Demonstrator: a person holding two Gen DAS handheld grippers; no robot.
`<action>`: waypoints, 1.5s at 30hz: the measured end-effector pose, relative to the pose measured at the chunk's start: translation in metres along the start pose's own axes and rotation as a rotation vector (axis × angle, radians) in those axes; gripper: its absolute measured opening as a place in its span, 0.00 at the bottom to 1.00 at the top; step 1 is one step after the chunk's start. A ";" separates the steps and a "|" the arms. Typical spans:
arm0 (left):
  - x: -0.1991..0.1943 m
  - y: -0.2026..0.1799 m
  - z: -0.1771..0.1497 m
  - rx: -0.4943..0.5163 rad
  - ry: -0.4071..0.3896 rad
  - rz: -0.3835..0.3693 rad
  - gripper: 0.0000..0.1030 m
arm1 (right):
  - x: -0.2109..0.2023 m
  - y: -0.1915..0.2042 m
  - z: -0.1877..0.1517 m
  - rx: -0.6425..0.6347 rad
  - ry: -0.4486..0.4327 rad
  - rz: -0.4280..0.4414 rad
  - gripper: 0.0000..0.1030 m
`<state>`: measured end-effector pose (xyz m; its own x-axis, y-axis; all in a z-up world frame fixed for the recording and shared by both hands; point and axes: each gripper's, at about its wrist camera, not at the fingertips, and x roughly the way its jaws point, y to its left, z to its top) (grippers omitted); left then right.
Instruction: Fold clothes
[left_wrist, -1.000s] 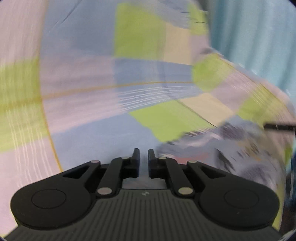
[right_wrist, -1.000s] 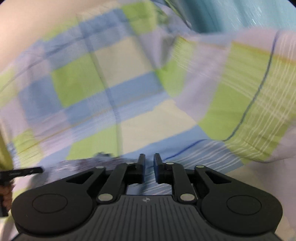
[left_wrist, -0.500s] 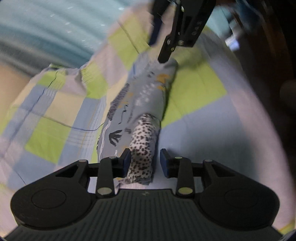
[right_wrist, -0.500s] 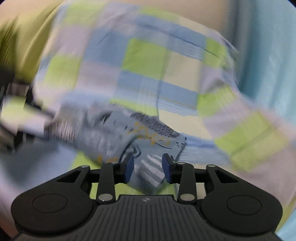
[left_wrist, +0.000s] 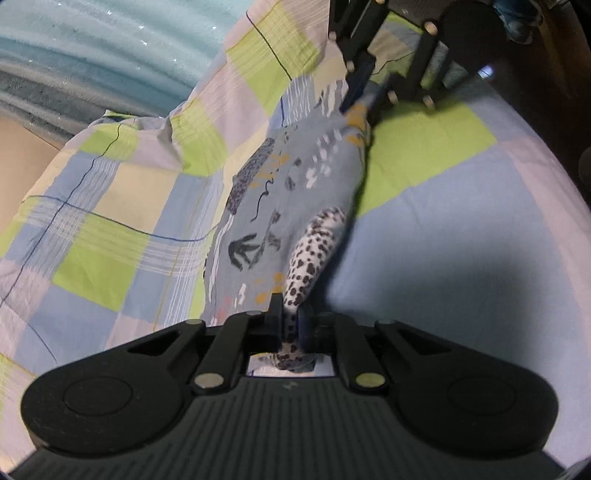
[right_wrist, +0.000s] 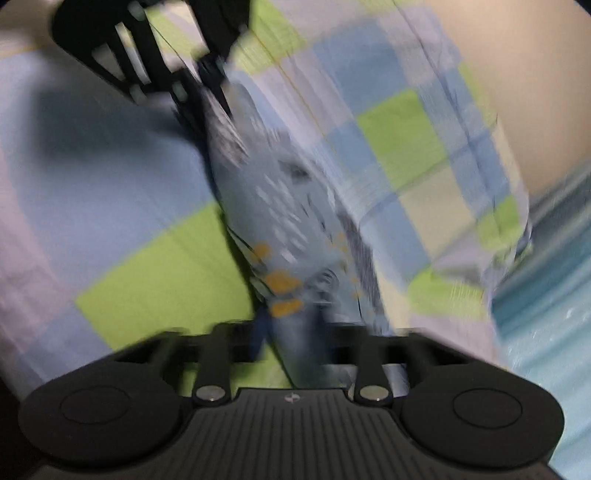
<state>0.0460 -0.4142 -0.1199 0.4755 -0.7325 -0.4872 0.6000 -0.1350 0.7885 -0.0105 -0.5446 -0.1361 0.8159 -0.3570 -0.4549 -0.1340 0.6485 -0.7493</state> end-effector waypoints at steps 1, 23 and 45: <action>-0.001 0.000 -0.001 -0.005 0.002 -0.009 0.06 | 0.000 -0.005 -0.003 0.026 0.004 0.003 0.10; -0.036 -0.003 -0.010 -0.039 0.004 -0.044 0.18 | -0.016 -0.022 -0.032 0.046 0.180 -0.061 0.25; -0.002 0.052 -0.020 -0.495 0.021 -0.141 0.24 | 0.002 -0.090 -0.040 0.818 -0.044 0.406 0.26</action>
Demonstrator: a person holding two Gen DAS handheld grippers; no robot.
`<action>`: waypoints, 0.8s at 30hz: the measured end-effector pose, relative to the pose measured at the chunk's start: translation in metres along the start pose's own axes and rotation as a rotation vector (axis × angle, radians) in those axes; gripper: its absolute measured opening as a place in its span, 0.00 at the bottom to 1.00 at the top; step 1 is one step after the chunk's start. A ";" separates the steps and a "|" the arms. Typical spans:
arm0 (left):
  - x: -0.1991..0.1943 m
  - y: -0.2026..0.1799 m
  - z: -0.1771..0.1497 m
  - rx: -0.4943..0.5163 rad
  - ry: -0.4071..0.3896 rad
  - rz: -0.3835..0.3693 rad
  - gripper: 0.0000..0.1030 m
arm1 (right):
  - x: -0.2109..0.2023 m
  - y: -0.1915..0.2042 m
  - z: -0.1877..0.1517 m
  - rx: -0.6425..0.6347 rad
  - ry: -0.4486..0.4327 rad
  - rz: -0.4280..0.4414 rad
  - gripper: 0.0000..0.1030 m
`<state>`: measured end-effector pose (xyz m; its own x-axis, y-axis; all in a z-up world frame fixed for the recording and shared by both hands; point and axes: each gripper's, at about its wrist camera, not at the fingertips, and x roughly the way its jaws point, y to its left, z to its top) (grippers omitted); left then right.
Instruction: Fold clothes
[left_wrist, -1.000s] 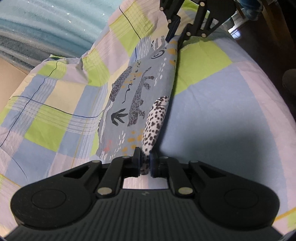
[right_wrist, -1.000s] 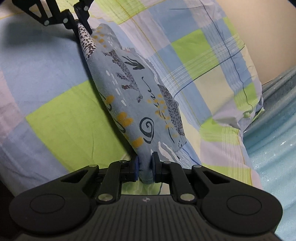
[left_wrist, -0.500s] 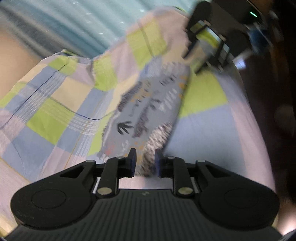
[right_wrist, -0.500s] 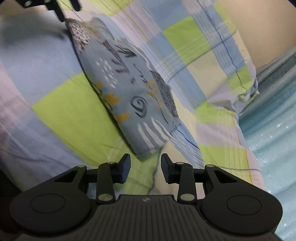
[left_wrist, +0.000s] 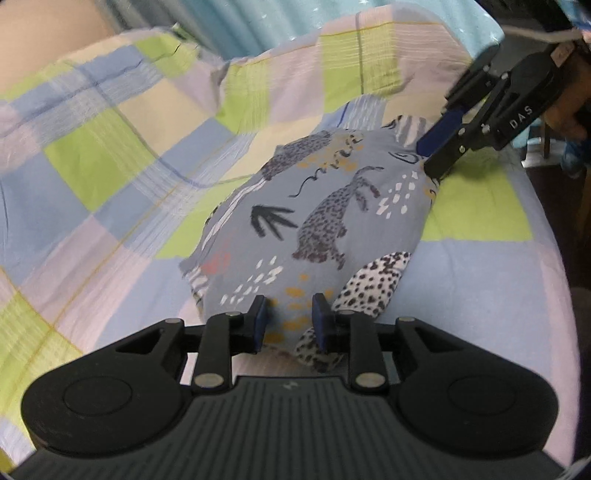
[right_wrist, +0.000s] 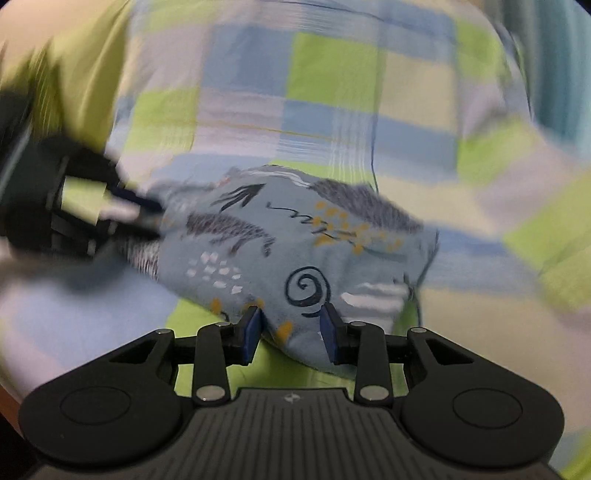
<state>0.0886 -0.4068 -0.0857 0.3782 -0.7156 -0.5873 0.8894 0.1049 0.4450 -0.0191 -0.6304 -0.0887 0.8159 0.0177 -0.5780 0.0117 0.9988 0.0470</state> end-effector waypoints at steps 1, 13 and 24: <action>-0.002 0.003 0.000 -0.013 0.009 -0.004 0.25 | -0.001 -0.008 -0.001 0.036 -0.003 0.014 0.23; -0.009 0.061 0.006 -0.307 0.033 -0.024 0.30 | -0.028 -0.028 -0.004 0.247 -0.159 -0.006 0.27; 0.057 0.139 -0.030 -1.024 0.093 -0.309 0.16 | -0.015 -0.058 0.000 0.387 -0.169 -0.039 0.34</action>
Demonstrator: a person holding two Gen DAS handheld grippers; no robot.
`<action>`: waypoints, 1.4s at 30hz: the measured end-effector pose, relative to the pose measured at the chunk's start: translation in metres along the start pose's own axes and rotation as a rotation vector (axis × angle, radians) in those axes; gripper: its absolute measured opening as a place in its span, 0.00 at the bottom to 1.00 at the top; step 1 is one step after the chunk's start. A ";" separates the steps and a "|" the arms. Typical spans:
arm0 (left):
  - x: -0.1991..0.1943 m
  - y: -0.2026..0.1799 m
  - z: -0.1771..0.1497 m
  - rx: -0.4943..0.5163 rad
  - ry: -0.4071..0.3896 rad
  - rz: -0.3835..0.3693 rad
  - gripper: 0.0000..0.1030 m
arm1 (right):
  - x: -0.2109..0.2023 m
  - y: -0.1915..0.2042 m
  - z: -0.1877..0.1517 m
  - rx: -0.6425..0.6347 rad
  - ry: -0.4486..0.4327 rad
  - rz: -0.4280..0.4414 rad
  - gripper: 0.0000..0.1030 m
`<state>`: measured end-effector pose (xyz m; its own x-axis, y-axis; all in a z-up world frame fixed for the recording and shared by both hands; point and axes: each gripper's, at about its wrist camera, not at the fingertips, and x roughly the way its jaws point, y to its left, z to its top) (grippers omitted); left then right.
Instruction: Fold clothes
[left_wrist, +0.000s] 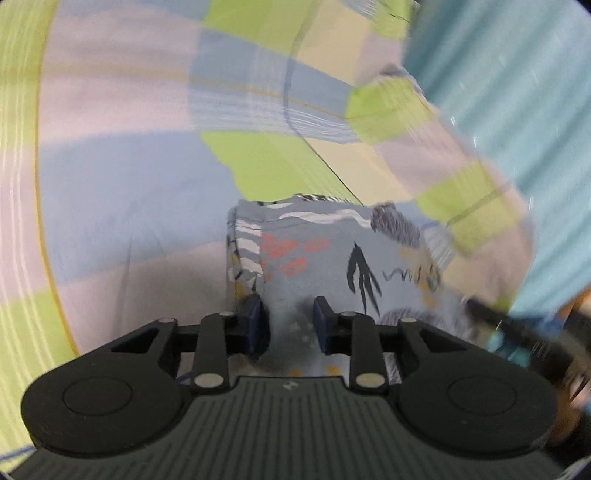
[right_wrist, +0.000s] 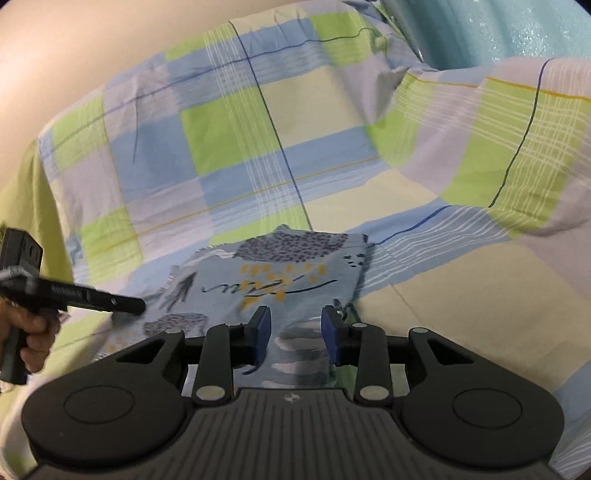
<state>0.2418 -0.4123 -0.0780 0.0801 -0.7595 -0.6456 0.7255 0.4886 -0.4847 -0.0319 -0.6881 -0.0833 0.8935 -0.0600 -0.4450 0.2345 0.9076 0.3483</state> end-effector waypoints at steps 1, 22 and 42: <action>-0.001 0.004 0.001 -0.008 -0.007 0.018 0.03 | 0.001 0.000 0.000 -0.002 0.000 -0.001 0.34; 0.020 0.005 0.038 0.163 -0.066 0.173 0.18 | 0.036 -0.026 0.020 0.016 0.023 -0.041 0.45; 0.031 -0.001 0.027 0.267 -0.146 0.240 0.00 | 0.107 -0.057 0.057 0.204 0.041 -0.044 0.02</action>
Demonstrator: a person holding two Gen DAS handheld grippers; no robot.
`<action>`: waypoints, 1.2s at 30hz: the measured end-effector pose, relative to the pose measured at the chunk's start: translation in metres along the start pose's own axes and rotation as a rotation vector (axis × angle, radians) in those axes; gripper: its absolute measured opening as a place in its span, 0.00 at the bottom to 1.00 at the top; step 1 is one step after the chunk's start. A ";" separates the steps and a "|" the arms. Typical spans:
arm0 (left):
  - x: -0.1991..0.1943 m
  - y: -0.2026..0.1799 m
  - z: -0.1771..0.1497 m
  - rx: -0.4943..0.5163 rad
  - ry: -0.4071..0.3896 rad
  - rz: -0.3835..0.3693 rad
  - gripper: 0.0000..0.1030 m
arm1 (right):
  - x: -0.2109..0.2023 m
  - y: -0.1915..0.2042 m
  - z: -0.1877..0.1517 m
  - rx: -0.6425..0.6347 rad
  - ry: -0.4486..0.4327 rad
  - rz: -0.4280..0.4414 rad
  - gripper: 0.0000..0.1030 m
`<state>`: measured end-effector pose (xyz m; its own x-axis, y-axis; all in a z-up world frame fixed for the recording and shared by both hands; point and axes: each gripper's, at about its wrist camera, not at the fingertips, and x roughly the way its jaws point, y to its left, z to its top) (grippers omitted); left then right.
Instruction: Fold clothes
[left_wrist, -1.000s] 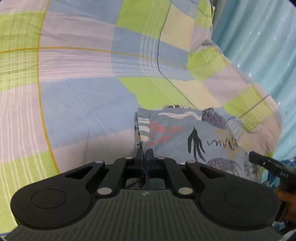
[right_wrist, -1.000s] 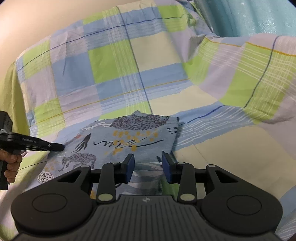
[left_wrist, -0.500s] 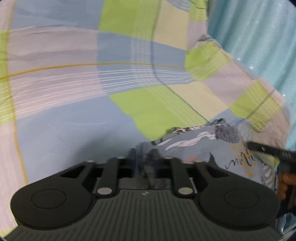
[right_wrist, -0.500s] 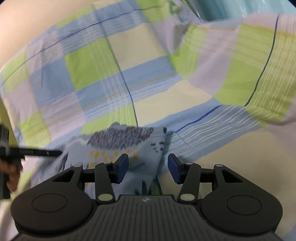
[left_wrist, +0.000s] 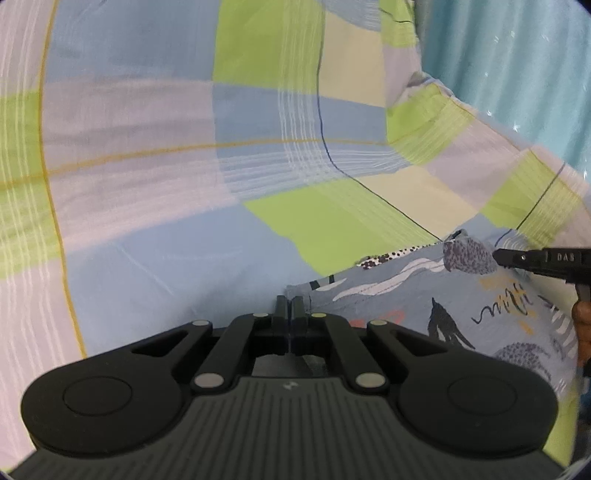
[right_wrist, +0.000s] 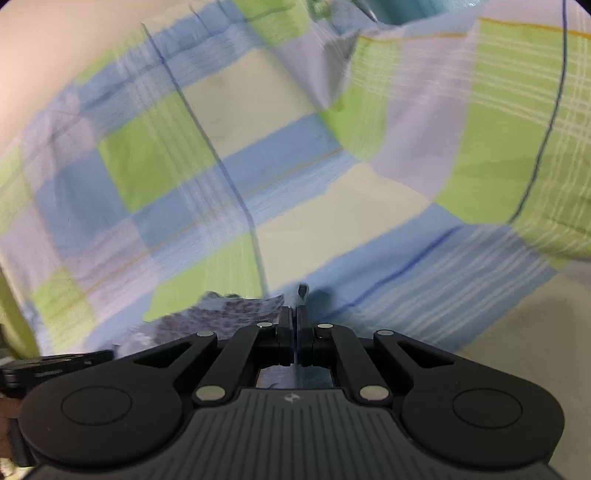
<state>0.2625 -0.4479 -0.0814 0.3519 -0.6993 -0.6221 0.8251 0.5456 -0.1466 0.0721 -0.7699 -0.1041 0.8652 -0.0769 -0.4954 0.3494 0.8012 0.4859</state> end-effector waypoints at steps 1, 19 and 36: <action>-0.001 -0.001 0.000 0.008 0.001 0.005 0.00 | 0.002 -0.002 0.000 0.011 0.003 -0.001 0.02; -0.073 -0.078 -0.023 0.178 -0.035 -0.106 0.08 | -0.091 0.047 -0.038 -0.228 -0.033 0.075 0.27; -0.100 -0.130 -0.070 0.463 -0.049 -0.018 0.11 | -0.142 0.053 -0.084 -0.394 0.018 0.043 0.24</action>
<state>0.0893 -0.4168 -0.0535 0.3468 -0.7343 -0.5836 0.9379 0.2770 0.2088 -0.0628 -0.6667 -0.0682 0.8683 -0.0304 -0.4951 0.1452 0.9700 0.1951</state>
